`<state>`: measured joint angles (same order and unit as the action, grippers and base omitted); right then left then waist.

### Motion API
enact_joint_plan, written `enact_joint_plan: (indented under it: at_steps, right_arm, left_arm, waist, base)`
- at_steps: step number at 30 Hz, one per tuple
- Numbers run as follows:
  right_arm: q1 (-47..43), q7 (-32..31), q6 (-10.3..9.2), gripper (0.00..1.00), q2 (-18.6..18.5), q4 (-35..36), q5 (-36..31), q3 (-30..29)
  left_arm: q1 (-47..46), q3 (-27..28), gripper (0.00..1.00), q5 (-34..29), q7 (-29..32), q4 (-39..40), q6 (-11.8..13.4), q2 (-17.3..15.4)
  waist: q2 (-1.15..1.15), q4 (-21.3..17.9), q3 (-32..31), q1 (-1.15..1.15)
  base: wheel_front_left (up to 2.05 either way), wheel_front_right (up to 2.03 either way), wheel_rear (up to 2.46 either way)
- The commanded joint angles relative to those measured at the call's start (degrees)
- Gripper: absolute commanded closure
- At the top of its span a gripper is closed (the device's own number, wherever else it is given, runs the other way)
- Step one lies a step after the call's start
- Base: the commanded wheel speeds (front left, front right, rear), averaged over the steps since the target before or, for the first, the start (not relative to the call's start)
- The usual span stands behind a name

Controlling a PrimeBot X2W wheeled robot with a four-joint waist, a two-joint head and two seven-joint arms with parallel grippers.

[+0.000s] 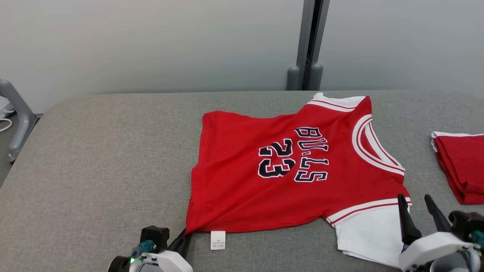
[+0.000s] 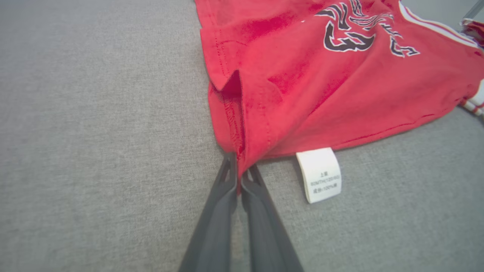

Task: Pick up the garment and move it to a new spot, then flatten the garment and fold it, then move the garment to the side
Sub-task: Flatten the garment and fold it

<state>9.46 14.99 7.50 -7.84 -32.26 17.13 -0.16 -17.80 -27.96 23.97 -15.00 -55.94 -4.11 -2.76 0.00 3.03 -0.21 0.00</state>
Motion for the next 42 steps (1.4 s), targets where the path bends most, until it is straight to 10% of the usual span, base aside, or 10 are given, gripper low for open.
enact_joint_plan:
  at_steps: [1, 21, 22, 23, 30, 42]
  right_arm:
    - [-0.9, 0.1, -0.01, 0.00, 0.0, -0.5, 0.5, -0.1]
    - [-3.6, -3.7, -0.01, 0.00, 4.8, -17.0, 5.8, -2.4]
    - [-3.5, -3.9, -0.01, 0.04, 4.9, -17.2, 6.1, -1.9]
    - [-3.2, -4.6, 0.01, 1.00, 5.1, -17.6, 6.9, -0.4]
    - [-1.8, -2.8, -0.01, 1.00, 3.8, -15.0, 8.7, 1.4]
    - [10.1, -17.2, -0.01, 1.00, -8.7, 15.1, 16.8, 5.1]
  left_arm:
    - [0.1, 0.3, 1.00, 0.6, -0.2, 0.6, -0.5, -0.3]
    - [1.7, -3.2, 1.00, 7.8, -0.2, 6.5, -2.1, -0.3]
    - [1.6, -3.2, 1.00, 7.7, -0.2, 6.5, -2.1, -0.3]
    - [1.6, -3.2, 1.00, 7.6, -0.2, 6.5, -2.0, -0.3]
    - [2.0, -2.4, 1.00, 8.2, -0.2, 6.5, -2.1, -0.3]
    - [-2.5, 0.6, 1.00, 27.2, 10.8, 28.3, -3.5, -4.3]
  waist:
    - [0.00, 0.1, -0.1, 0.00]
    - [0.00, -0.3, -2.3, 0.00]
    - [0.00, -0.2, -2.3, 0.00]
    - [0.00, 0.0, -2.2, 0.00]
    - [0.00, 0.5, -2.7, 0.00]
    - [0.00, -0.8, -6.5, 0.00]
  base:
    - [0.00, 0.00, 0.00]
    - [0.00, 0.00, 0.00]
    - [0.00, 0.00, 0.00]
    - [0.00, 0.00, 0.00]
    - [0.00, 0.00, 0.00]
    - [0.00, 0.00, 0.00]
